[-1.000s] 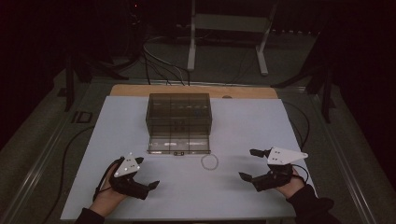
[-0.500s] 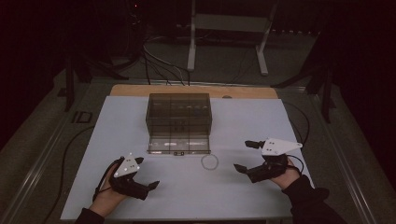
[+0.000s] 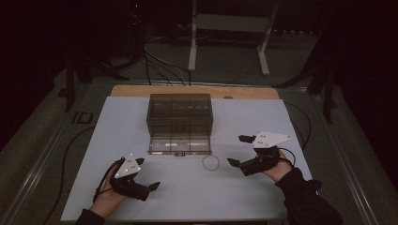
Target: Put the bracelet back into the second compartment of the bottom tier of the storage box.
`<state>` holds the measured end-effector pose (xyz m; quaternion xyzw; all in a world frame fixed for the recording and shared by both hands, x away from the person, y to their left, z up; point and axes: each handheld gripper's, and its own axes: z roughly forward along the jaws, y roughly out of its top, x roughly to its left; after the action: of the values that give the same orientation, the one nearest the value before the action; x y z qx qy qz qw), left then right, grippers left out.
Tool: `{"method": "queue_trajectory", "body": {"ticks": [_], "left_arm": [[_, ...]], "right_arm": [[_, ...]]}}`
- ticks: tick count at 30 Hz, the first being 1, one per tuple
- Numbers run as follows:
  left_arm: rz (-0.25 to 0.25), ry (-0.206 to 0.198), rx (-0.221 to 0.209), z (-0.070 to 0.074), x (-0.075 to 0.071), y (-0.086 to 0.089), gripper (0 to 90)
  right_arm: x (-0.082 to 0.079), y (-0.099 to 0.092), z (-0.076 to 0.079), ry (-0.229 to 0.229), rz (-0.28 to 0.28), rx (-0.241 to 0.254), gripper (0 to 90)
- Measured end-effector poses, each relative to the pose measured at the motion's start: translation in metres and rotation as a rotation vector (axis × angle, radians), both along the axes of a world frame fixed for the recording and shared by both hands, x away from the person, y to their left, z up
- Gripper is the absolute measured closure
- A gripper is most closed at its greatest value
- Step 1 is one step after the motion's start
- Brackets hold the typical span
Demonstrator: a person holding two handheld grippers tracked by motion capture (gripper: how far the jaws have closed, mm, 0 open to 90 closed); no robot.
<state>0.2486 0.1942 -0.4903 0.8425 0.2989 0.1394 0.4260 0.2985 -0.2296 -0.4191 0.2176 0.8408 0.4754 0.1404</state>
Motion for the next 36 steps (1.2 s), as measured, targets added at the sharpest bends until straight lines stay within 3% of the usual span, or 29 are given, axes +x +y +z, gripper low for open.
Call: {"method": "queue_trajectory", "body": {"ticks": [17,24,32,36], "left_arm": [[0.001,-0.001,-0.003,0.0,0.0,0.001,0.0],[0.001,-0.003,-0.004,0.001,0.0,0.001,0.0],[0.0,-0.005,-0.002,0.001,0.0,0.001,0.0],[0.001,-0.006,-0.006,0.001,-0.001,0.001,0.0]], "right_arm": [[0.022,0.018,-0.014,0.024,0.0,-0.01,11.0],[0.031,0.023,-0.028,0.037,-0.014,-0.012,11.0],[0.039,0.032,-0.045,0.094,-0.029,-0.038,11.1],[0.041,0.038,-0.052,0.124,-0.047,-0.06,17.8]]}}
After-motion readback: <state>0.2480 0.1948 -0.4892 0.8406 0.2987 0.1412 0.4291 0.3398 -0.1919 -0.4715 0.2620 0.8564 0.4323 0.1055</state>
